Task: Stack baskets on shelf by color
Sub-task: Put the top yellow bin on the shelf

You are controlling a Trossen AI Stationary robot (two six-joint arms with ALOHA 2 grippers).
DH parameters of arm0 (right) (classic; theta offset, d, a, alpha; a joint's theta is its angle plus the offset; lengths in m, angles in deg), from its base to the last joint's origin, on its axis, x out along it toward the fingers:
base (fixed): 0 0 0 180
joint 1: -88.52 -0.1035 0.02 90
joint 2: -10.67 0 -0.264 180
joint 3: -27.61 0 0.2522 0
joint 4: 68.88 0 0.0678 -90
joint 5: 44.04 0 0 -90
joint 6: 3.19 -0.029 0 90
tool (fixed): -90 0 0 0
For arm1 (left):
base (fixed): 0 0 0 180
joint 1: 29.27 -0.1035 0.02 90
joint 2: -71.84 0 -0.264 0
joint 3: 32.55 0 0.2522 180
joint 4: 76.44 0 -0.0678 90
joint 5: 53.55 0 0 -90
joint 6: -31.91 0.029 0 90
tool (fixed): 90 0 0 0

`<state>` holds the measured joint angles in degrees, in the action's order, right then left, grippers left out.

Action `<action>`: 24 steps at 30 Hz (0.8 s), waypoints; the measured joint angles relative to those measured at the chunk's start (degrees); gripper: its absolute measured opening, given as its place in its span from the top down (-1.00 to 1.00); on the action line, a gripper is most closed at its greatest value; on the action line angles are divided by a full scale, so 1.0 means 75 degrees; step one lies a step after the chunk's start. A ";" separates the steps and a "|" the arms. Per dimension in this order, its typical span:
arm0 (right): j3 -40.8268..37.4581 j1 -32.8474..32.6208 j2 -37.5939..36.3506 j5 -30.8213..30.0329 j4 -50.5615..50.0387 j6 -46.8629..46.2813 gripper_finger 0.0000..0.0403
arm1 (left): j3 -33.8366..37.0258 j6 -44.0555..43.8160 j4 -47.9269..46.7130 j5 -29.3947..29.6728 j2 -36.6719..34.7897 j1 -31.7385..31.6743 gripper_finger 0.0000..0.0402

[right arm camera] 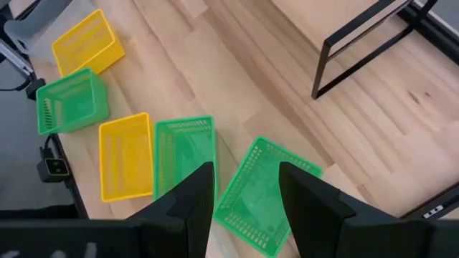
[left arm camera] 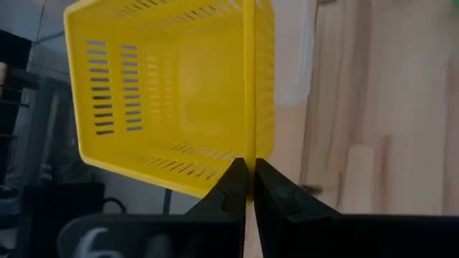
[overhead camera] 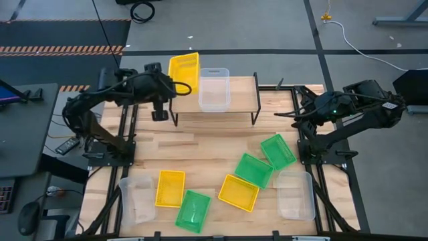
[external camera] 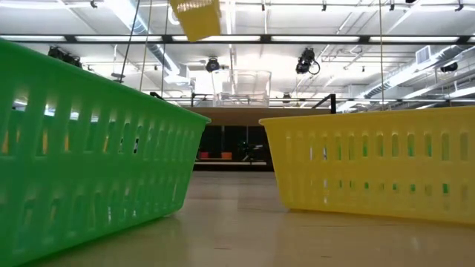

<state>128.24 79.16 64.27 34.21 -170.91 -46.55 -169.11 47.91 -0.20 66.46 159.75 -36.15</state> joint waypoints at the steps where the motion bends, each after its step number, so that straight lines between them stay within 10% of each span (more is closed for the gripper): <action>1: 0.0000 0.0002 0.0000 -0.0040 0.0000 -0.0003 0.18 | 0.0211 0.0117 -0.0014 -0.0005 -0.0071 -0.0080 0.93; 24: 0.0000 0.0002 0.0000 -0.0107 0.0009 -0.0883 0.19 | 0.3832 0.1262 0.0992 -0.0248 -0.0322 -0.1373 0.93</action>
<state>128.24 79.17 64.27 33.41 -170.84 -53.17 -140.37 57.37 7.24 64.60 157.33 -46.44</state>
